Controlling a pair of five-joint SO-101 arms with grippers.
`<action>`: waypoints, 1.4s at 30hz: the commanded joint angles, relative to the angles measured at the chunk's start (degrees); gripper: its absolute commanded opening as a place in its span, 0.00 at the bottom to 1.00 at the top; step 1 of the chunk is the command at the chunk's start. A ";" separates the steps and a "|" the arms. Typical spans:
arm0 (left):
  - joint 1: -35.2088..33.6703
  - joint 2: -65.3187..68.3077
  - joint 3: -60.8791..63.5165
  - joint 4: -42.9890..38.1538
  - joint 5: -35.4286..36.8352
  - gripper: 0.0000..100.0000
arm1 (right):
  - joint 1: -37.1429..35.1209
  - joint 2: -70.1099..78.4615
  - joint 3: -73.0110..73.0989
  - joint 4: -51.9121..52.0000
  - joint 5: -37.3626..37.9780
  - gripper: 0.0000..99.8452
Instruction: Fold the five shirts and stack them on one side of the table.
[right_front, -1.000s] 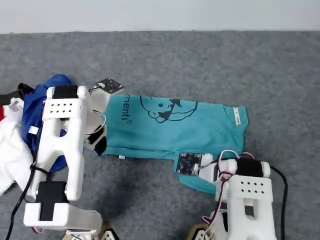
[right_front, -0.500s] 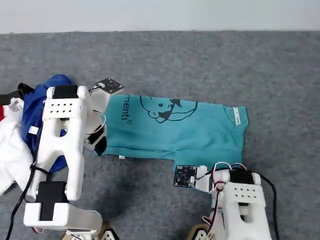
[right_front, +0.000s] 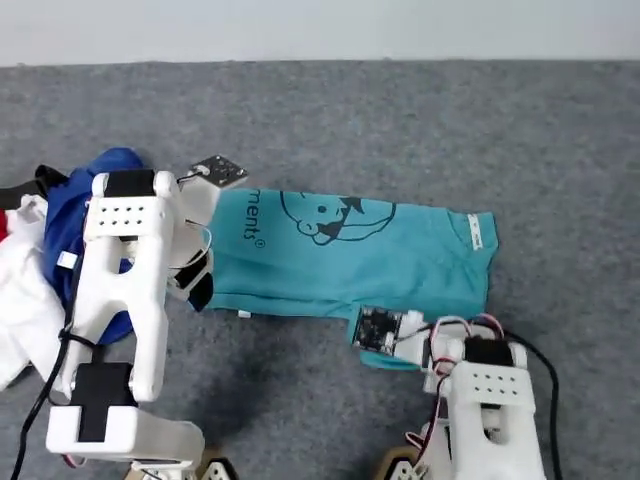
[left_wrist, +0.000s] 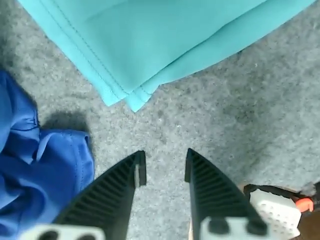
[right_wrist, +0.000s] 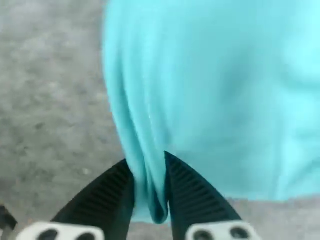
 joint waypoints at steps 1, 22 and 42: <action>-0.18 -1.85 -0.13 0.70 -0.26 0.13 | 0.48 -0.40 -8.09 5.05 -1.05 0.04; 0.00 -1.85 -0.13 0.70 -0.26 0.13 | 0.40 11.56 -10.29 -33.19 -13.63 0.04; 7.30 -1.85 -0.04 0.70 -0.53 0.13 | 0.13 36.44 -16.35 -50.15 -24.18 0.28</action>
